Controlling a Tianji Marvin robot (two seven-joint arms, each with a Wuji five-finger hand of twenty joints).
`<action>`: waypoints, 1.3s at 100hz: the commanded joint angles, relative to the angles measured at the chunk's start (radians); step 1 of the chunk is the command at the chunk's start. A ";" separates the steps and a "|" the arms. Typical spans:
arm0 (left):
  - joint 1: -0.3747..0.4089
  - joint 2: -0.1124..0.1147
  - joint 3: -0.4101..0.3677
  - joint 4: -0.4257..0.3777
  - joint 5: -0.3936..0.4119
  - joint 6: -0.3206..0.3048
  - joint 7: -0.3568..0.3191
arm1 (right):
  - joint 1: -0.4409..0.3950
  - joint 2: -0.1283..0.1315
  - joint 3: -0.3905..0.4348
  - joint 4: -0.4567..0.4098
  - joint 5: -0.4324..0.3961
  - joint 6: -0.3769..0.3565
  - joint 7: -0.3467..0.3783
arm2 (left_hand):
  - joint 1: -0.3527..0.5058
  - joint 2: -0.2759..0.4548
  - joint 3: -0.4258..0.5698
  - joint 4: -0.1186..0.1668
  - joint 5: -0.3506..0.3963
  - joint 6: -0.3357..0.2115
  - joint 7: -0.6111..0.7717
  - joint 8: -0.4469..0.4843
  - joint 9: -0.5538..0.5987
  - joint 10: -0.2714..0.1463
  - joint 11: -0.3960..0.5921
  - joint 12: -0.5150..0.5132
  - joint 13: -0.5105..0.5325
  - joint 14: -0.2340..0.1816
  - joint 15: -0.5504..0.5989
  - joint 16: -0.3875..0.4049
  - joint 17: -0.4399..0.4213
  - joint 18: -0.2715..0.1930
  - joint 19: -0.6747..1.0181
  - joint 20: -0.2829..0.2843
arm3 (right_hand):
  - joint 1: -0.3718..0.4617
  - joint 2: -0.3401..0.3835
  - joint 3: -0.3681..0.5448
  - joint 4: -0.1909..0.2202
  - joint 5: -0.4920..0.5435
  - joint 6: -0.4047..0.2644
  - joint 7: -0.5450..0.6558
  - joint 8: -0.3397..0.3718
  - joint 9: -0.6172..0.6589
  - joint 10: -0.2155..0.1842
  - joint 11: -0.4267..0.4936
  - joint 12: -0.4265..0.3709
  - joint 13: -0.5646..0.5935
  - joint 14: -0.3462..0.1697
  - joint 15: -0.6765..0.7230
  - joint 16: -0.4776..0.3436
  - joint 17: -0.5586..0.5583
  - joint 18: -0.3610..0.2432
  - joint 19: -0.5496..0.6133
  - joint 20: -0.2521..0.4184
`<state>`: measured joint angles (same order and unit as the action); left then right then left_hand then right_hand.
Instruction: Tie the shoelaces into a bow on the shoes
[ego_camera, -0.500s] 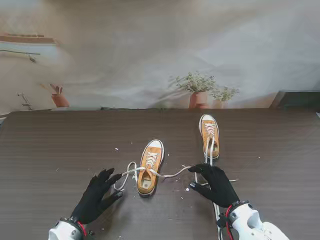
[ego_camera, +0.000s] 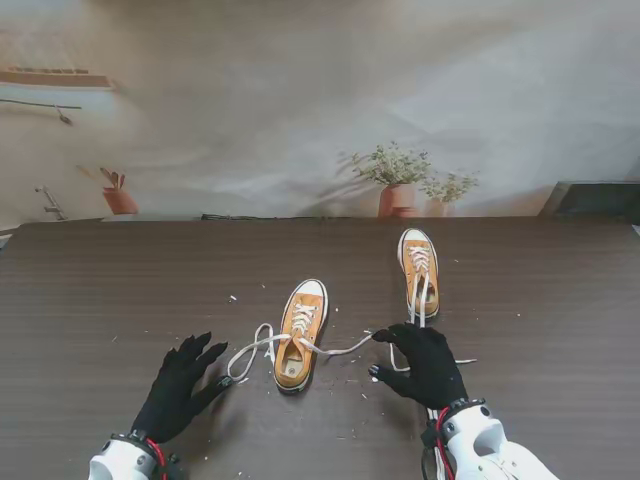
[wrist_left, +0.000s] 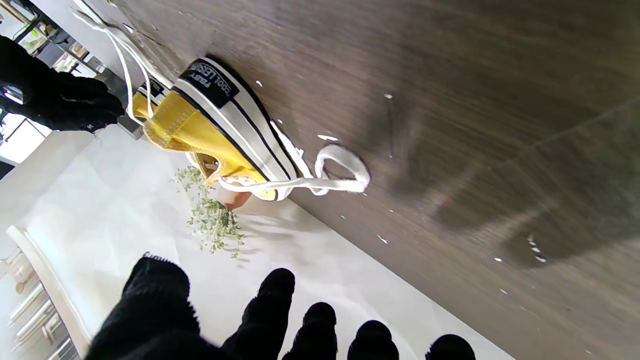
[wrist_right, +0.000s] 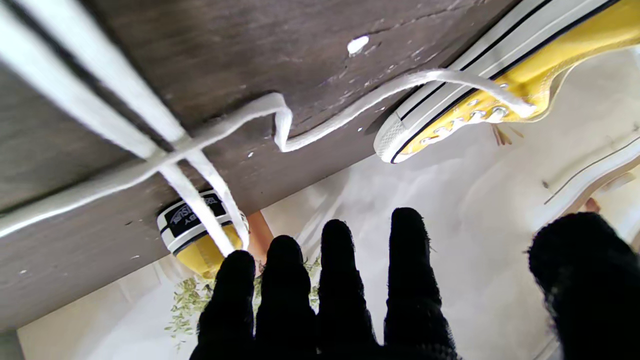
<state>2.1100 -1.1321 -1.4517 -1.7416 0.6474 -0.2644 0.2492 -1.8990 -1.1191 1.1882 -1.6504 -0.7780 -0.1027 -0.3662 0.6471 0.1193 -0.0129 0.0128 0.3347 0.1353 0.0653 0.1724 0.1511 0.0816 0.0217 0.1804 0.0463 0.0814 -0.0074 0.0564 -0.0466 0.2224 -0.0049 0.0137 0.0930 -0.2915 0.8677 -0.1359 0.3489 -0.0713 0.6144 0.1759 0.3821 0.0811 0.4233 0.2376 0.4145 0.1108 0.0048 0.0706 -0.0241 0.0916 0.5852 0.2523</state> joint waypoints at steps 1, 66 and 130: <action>0.000 0.000 -0.003 -0.006 0.000 0.009 -0.020 | 0.025 -0.017 -0.017 -0.009 0.039 0.013 0.023 | 0.013 0.007 -0.011 -0.014 0.020 -0.046 0.003 -0.012 -0.004 0.000 0.001 -0.015 -0.029 -0.019 -0.016 -0.007 -0.004 -0.074 -0.019 -0.015 | 0.030 -0.027 -0.010 0.023 0.016 0.007 0.012 0.021 0.009 0.011 0.012 0.018 0.006 0.005 0.001 0.018 -0.033 -0.005 0.033 -0.028; -0.018 -0.003 0.006 0.013 0.006 -0.006 0.009 | 0.266 -0.026 -0.275 0.120 0.057 0.170 0.068 | 0.040 -0.010 -0.010 -0.011 0.061 -0.036 0.020 0.000 0.030 0.015 0.009 -0.008 -0.025 -0.009 -0.008 0.028 -0.003 -0.074 -0.013 -0.002 | 0.165 -0.199 0.082 0.008 0.128 -0.003 0.110 0.101 0.018 0.032 0.084 0.046 0.059 0.049 0.013 0.018 -0.032 0.036 0.179 -0.106; -0.027 -0.001 0.016 0.021 0.004 -0.021 0.001 | 0.336 -0.053 -0.388 0.187 0.076 0.253 0.020 | 0.045 -0.005 -0.010 -0.012 0.080 -0.030 0.027 0.007 0.039 0.021 0.010 -0.006 -0.025 -0.007 -0.009 0.039 -0.004 -0.075 -0.015 0.004 | 0.190 -0.254 0.149 -0.003 0.202 0.019 0.145 0.157 0.057 0.047 0.108 0.055 0.094 0.083 0.048 0.023 -0.001 0.076 0.219 -0.110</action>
<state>2.0806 -1.1325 -1.4359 -1.7168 0.6467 -0.2813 0.2590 -1.5625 -1.1668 0.8048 -1.4614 -0.7019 0.1465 -0.3585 0.6771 0.1178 -0.0129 0.0128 0.3979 0.1365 0.0943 0.1724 0.1882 0.0941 0.0234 0.1803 0.0463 0.0833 -0.0077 0.0717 -0.0466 0.2224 -0.0049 0.0140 0.2538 -0.5240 0.9793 -0.1346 0.5360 -0.0615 0.7467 0.3025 0.4154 0.1171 0.5173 0.2793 0.4840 0.1860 0.0437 0.0796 -0.0222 0.1570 0.7907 0.1563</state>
